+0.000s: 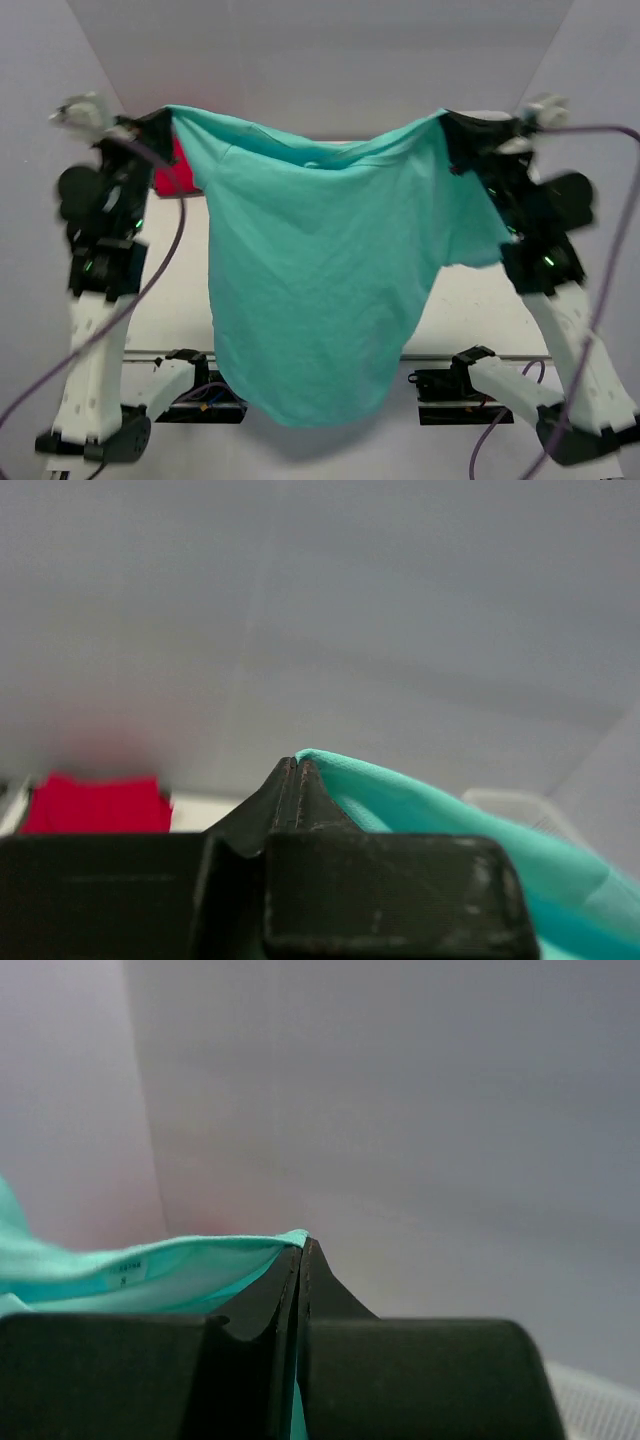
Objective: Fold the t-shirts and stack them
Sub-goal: Flatten out the tshirt
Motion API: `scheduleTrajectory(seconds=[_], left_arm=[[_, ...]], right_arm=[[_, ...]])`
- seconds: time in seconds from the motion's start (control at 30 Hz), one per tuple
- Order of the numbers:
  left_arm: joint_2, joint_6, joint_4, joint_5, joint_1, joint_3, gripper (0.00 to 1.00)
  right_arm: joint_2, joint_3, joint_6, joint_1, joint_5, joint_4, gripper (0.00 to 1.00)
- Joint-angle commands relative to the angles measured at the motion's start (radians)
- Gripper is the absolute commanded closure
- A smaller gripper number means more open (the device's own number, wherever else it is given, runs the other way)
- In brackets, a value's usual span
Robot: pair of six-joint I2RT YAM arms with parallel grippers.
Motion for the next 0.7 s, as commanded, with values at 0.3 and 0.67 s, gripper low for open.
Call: scheduleTrajectory(seconds=[0.3,0.67], left_arm=[[0.954,-0.042,0.064,-0.177,0.025,0.083,0.5],[1.253,-0.013,0.029,-0.032,0.034,0.366,0.0]], right_arm=[[0.931,0.137,0.091,-0.028,0.242,0.044,0.74],[1.234,0.418,0.045,-0.042,0.239,-0.06,0.1]])
